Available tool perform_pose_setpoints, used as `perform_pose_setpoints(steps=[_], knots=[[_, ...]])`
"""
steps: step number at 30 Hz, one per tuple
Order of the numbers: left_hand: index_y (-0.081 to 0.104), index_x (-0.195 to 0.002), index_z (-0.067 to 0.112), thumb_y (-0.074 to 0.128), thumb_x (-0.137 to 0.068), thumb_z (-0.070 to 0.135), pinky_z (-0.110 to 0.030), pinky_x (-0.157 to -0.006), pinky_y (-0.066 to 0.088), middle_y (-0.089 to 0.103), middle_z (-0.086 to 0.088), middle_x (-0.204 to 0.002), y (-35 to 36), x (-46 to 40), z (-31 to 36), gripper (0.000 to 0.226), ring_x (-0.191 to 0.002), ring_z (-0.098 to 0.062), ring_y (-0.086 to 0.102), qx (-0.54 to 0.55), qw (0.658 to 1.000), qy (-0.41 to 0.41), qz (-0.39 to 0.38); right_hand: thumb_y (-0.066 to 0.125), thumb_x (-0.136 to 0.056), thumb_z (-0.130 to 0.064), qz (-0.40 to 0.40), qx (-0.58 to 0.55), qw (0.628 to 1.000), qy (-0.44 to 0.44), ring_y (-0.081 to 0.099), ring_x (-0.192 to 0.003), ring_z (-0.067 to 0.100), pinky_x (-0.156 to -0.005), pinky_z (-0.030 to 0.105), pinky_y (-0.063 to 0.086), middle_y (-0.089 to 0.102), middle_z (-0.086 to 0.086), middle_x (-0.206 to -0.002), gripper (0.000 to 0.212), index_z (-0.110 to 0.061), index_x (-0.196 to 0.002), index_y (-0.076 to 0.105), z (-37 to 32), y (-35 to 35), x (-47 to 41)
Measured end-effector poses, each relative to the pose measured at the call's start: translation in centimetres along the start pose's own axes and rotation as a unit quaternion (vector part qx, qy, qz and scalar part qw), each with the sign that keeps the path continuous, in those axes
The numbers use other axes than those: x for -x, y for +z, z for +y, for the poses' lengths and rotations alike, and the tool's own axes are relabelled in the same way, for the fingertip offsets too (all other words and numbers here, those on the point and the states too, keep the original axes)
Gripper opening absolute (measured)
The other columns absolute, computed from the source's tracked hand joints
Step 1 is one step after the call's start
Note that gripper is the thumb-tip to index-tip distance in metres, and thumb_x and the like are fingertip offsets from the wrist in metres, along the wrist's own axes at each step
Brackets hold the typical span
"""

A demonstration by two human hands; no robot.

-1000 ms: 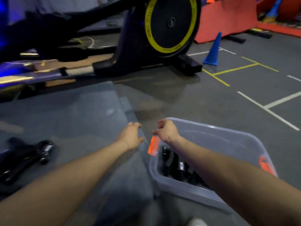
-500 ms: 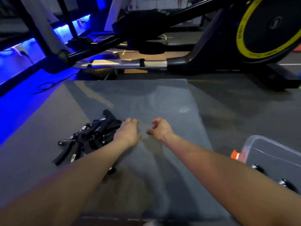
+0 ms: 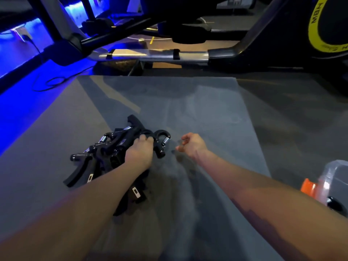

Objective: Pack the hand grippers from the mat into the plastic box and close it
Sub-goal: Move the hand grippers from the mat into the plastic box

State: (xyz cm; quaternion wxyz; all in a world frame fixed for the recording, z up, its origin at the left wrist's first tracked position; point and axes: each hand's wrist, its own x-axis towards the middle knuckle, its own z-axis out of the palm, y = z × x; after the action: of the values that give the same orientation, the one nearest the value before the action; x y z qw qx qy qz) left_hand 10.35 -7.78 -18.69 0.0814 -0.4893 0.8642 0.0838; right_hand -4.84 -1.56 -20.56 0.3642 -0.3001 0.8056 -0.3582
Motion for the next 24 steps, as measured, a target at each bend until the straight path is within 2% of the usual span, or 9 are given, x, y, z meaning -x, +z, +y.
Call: perform_pose_setpoints(steps=[2,6,11,17,20,22,24], knots=[[0.041,-0.125,0.011,0.054,-0.089,0.010,-0.039,-0.093,0.046,0.041,-0.010,-0.128,0.5,-0.3,0.3,0.039,-0.122,-0.028,0.043,-0.023,1.000,0.007,0.015,0.073,-0.078,-0.010,-0.001,0.006,1.000,0.002,0.049,-0.093,0.014,-0.097,0.028,0.043,0.054,0.005,-0.102,0.047,-0.003,-0.121,0.055,0.2,-0.2,-0.4],[0.041,-0.126,0.009,0.046,-0.091,0.005,-0.038,-0.093,0.046,0.045,-0.013,-0.129,0.7,-0.9,0.6,0.036,-0.123,-0.030,0.045,-0.057,0.998,0.010,0.034,0.074,-0.077,-0.010,0.001,-0.001,1.000,-0.003,0.052,-0.091,0.015,-0.097,0.031,0.045,0.054,0.004,-0.096,0.045,-0.002,-0.118,0.058,0.5,0.0,-0.9],[0.045,-0.122,0.009,0.048,-0.089,0.003,-0.040,-0.092,0.046,0.048,-0.013,-0.127,0.5,-0.7,1.9,0.033,-0.122,-0.030,0.046,-0.052,0.998,0.037,0.013,0.075,-0.076,-0.006,-0.005,-0.023,1.000,-0.009,0.051,-0.088,0.015,-0.082,0.026,0.042,0.054,0.003,-0.088,0.045,0.000,-0.117,0.056,0.1,-1.1,-0.9],[0.050,-0.111,0.009,0.058,-0.086,0.009,-0.040,-0.091,0.042,0.054,-0.015,-0.118,-2.3,0.0,6.6,0.027,-0.111,-0.035,0.052,0.057,0.993,0.094,0.043,0.074,-0.077,-0.007,0.048,-0.033,0.998,0.006,0.050,-0.091,0.015,-0.092,0.029,0.043,0.052,0.003,-0.092,0.051,-0.001,-0.123,0.054,1.4,-5.8,0.4],[0.052,-0.108,0.012,0.061,-0.086,0.012,-0.038,-0.090,0.042,0.056,-0.012,-0.116,-3.6,0.5,9.1,0.024,-0.110,-0.033,0.054,0.122,0.986,0.100,0.053,0.072,-0.079,-0.006,0.066,-0.037,0.997,0.010,0.051,-0.087,0.017,-0.080,0.026,0.040,0.052,-0.002,-0.074,0.049,0.000,-0.123,0.053,2.4,-8.7,1.9],[0.055,-0.106,0.013,0.062,-0.085,0.015,-0.035,-0.087,0.042,0.057,-0.010,-0.116,-4.1,1.1,10.9,0.022,-0.109,-0.031,0.055,0.163,0.979,0.105,0.056,0.071,-0.079,-0.003,0.080,-0.046,0.996,0.013,0.052,-0.084,0.018,-0.075,0.024,0.040,0.055,0.005,-0.081,0.048,0.003,-0.123,0.052,3.0,-10.7,3.0],[0.058,-0.103,0.015,0.064,-0.084,0.016,-0.032,-0.084,0.043,0.060,-0.008,-0.113,-4.5,1.7,12.8,0.020,-0.105,-0.030,0.058,0.216,0.970,0.104,0.050,0.070,-0.079,0.000,0.091,-0.055,0.994,0.014,0.051,-0.077,0.018,-0.062,0.017,0.041,0.053,0.008,-0.088,0.047,0.005,-0.123,0.051,3.5,-12.7,4.3]])
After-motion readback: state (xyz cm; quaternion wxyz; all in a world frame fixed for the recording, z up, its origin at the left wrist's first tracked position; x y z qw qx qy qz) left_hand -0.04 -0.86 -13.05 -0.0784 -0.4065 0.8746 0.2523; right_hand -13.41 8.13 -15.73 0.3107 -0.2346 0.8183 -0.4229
